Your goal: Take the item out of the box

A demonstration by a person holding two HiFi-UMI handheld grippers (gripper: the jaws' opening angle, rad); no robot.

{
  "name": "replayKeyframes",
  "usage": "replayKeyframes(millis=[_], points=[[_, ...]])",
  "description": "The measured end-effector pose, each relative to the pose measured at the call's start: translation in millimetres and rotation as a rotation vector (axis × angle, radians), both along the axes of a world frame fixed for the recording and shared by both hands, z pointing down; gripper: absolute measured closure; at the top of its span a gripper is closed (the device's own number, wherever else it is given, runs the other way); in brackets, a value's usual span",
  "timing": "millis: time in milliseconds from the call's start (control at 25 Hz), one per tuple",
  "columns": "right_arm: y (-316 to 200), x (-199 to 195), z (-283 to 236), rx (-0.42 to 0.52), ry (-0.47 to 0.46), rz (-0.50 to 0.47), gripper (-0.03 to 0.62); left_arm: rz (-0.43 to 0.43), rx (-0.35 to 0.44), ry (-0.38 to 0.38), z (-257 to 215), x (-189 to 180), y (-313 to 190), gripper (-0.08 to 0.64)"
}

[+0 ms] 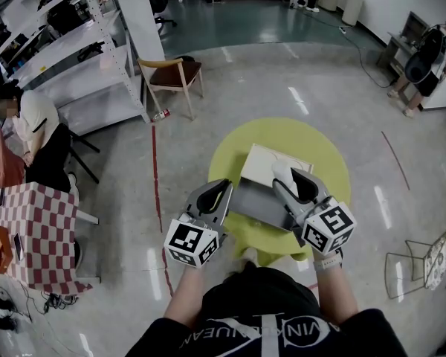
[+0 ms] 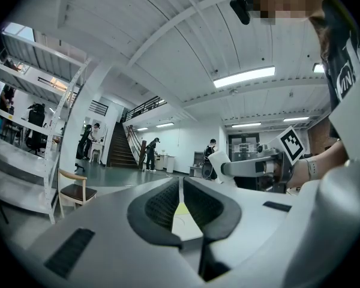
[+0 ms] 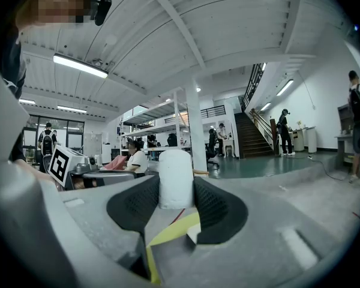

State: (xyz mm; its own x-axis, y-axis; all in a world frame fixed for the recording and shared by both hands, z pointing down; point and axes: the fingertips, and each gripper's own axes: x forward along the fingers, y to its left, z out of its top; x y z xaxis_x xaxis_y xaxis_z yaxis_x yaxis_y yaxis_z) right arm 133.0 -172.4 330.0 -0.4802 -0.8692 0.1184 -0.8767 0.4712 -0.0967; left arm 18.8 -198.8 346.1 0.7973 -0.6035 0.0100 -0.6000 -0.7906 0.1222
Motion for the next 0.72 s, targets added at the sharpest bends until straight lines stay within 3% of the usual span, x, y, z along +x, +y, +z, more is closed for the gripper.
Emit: replayKeyframes(millis=[720], points=[[3.3,3.9,8.6,-0.02,-0.007,0.012,0.414,0.015,-0.04,0.011,9.9,4.2,4.4,0.54]])
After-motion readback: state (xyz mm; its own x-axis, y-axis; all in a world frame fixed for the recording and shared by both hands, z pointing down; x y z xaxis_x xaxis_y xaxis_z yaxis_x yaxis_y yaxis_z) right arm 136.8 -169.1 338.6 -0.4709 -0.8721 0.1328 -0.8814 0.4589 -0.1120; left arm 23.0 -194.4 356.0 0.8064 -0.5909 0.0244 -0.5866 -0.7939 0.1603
